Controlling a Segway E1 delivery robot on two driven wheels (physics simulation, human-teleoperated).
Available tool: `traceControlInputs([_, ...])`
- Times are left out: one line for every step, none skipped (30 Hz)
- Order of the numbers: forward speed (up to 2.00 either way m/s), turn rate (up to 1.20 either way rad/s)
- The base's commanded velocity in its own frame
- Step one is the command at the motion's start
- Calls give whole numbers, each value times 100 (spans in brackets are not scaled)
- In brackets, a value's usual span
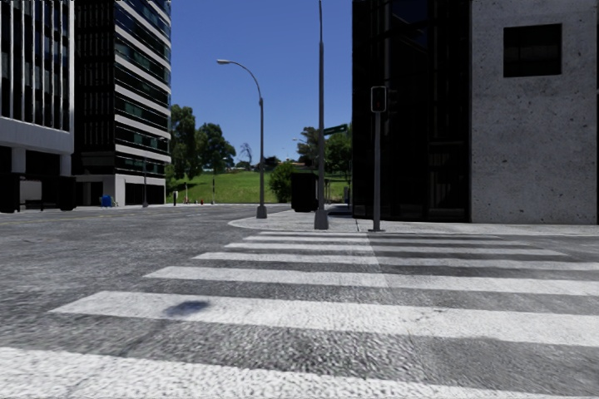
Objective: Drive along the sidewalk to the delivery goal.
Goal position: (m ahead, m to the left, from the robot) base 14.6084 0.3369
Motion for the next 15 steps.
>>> traceControlInputs([145,-48])
traceControlInputs([142,-51])
traceControlInputs([142,-51])
traceControlInputs([137,-52])
traceControlInputs([134,-52])
traceControlInputs([133,-52])
traceControlInputs([133,-52])
traceControlInputs([133,-52])
traceControlInputs([133,-52])
traceControlInputs([132,-52])
traceControlInputs([129,-52])
traceControlInputs([127,-52])
traceControlInputs([124,-52])
traceControlInputs([124,-52])
traceControlInputs([123,-52])
